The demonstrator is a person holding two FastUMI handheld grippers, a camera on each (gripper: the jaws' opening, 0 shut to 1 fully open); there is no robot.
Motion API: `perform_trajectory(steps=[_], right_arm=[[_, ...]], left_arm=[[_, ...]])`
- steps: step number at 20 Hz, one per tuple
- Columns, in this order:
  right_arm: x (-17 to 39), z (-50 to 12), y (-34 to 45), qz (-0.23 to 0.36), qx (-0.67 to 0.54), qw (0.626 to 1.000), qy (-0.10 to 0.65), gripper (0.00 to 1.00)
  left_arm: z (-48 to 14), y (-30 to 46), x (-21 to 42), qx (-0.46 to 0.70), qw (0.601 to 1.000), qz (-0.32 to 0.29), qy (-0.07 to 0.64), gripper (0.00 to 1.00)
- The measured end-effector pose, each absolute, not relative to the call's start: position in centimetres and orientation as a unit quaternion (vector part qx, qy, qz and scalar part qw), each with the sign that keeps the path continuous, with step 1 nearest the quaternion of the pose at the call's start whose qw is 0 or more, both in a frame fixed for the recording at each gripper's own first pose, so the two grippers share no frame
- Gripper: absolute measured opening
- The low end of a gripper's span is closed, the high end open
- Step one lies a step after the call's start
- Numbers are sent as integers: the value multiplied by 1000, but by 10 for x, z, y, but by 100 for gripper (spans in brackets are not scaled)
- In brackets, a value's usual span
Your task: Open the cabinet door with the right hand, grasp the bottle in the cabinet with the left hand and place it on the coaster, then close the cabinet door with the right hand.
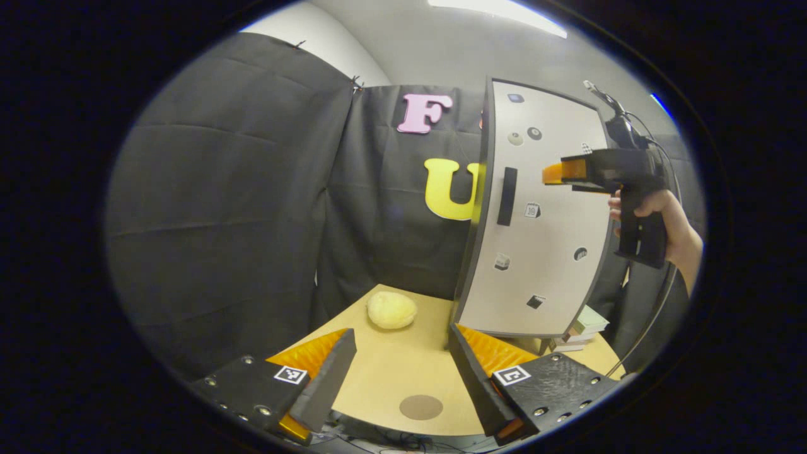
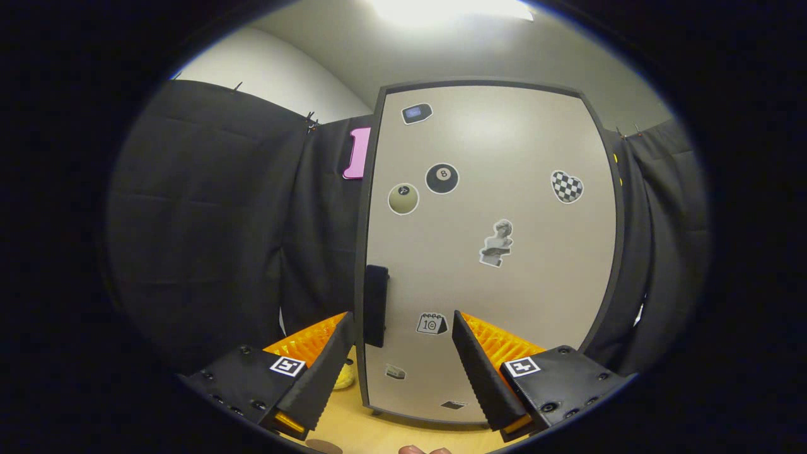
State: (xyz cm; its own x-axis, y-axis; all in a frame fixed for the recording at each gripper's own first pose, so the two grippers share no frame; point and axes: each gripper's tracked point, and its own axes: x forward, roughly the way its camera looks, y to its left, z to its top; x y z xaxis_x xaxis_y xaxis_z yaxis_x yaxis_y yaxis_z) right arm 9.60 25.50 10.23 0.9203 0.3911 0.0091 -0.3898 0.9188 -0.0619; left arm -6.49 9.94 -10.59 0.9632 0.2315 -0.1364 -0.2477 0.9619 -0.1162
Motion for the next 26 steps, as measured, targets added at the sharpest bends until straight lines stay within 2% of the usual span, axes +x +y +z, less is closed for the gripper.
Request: perform_trajectory(steps=[6, 9, 11, 17, 18, 20, 21, 23, 24, 25, 26], right_arm=[[133, 108, 289, 170, -37, 985, -3, 99], [155, 97, 299, 152, -27, 988, 18, 99], [168, 87, 304, 141, -31, 989, 35, 99], [188, 78, 321, 112, -51, 992, 40, 98], [190, 76, 323, 106, -50, 992, 41, 87], [193, 72, 330, 105, -44, 992, 48, 77], [195, 70, 331, 103, -43, 992, 53, 79], [197, 66, 334, 102, -42, 992, 59, 77], [198, 63, 335, 99, -42, 992, 61, 79], [199, 62, 332, 88, -42, 993, 61, 69], [200, 61, 332, 85, -38, 994, 63, 54]], left_arm=[[-119, 121, -64, -71, 986, 132, 69, 91], [-125, 131, -66, -75, 985, 138, 69, 94], [-131, 137, -66, -79, 984, 142, 74, 88], [-153, 152, -61, -65, 982, 140, 105, 88], [-152, 151, -60, -60, 983, 137, 107, 88], [-152, 150, -59, -60, 984, 132, 107, 91], [-153, 151, -60, -60, 984, 130, 108, 88], [-153, 155, -60, -50, 983, 138, 111, 91], [-152, 157, -60, -46, 983, 141, 109, 88], [-151, 161, -60, -44, 983, 144, 109, 88], [-152, 169, -64, -44, 982, 147, 109, 88]])
